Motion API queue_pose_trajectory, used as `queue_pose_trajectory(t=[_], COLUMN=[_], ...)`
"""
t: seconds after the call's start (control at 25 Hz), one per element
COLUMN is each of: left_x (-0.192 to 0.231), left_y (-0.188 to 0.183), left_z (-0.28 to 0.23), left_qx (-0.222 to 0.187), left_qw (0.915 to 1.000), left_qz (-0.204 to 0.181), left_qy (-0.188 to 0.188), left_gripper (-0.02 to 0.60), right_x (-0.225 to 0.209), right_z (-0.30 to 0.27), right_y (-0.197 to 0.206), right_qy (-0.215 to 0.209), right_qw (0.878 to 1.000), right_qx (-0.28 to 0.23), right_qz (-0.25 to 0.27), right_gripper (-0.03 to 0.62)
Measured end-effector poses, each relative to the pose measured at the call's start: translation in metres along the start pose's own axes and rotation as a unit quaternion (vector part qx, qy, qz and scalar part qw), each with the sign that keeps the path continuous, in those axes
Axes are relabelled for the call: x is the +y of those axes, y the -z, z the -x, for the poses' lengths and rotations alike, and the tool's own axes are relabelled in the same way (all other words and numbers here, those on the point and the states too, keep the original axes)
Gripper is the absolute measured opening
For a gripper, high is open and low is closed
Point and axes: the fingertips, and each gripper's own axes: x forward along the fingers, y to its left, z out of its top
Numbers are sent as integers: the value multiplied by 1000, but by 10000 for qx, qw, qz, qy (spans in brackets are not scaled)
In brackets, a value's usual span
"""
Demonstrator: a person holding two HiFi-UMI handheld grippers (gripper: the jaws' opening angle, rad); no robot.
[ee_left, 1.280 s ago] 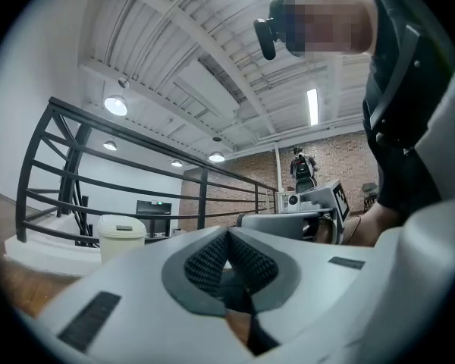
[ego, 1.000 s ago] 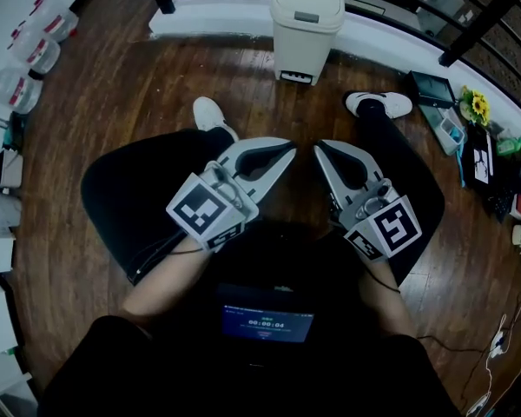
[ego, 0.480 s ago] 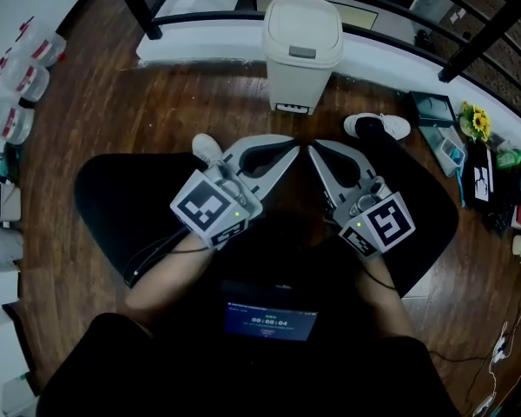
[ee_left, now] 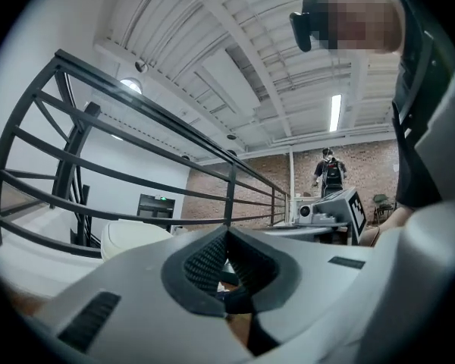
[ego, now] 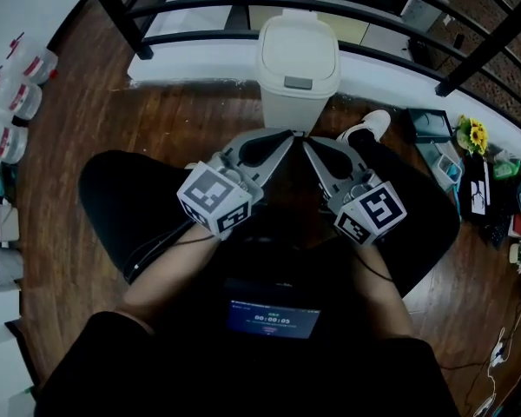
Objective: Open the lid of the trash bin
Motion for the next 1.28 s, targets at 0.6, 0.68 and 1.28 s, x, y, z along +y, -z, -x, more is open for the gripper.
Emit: queue_pose_trajectory(t=[0.6,0.68,1.28], left_x=[94,101,155], left_y=[22,34,179], left_z=[-73,-77,-96], left_qx=[-484,-471,691], left_qw=[9980,9979,9927], left_qz=[12,33,688], left_qy=[-397,-442,-706], left_gripper=[15,15,14], right_x=[-99,-107,-159], right_z=[-73,-79,-101], right_y=[20,33,153], right_qy=[-46,-52,58], right_qw=[10000,9999,9960], right_qx=[66,134,687], right_qz=[50,35,-570], right_gripper=[17,17,17])
